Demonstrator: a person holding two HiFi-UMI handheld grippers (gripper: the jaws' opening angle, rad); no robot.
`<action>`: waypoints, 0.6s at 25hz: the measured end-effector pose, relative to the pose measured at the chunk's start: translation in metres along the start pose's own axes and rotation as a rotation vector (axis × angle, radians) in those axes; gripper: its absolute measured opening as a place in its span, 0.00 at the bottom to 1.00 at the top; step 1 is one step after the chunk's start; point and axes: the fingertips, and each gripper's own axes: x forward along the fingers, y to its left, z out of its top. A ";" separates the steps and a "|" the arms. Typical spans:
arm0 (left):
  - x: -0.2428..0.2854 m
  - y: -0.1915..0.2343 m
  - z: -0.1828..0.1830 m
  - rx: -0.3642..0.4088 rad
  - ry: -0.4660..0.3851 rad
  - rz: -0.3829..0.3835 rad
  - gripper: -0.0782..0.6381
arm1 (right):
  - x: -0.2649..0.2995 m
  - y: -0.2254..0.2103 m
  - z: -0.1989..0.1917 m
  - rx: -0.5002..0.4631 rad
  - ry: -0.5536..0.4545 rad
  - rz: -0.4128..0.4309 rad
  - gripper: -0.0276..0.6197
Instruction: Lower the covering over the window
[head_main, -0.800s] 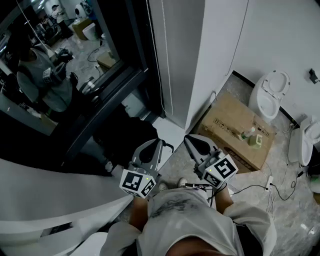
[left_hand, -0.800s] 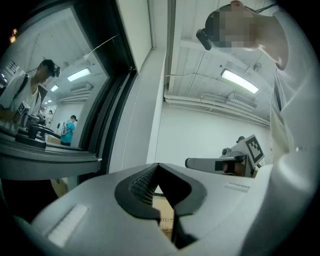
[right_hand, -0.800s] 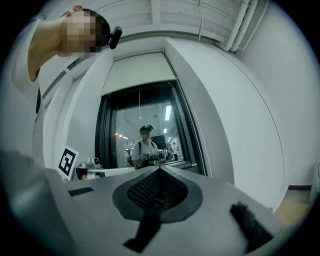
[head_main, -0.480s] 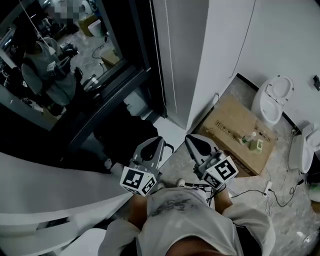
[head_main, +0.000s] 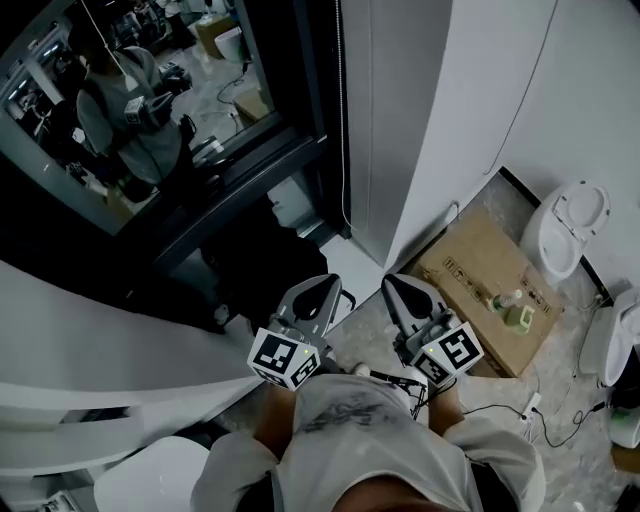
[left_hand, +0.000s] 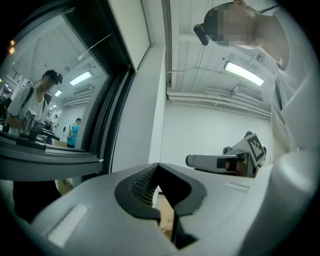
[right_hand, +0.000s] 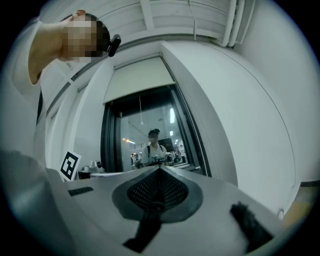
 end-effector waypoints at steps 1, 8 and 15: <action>0.001 0.000 0.000 0.000 0.000 -0.001 0.11 | 0.001 -0.001 -0.001 -0.003 0.006 0.001 0.07; 0.020 0.012 -0.001 -0.011 -0.012 -0.017 0.11 | 0.015 -0.020 -0.010 -0.034 0.053 -0.023 0.07; 0.050 0.040 0.008 -0.022 -0.042 -0.055 0.11 | 0.045 -0.038 -0.007 -0.064 0.062 -0.036 0.07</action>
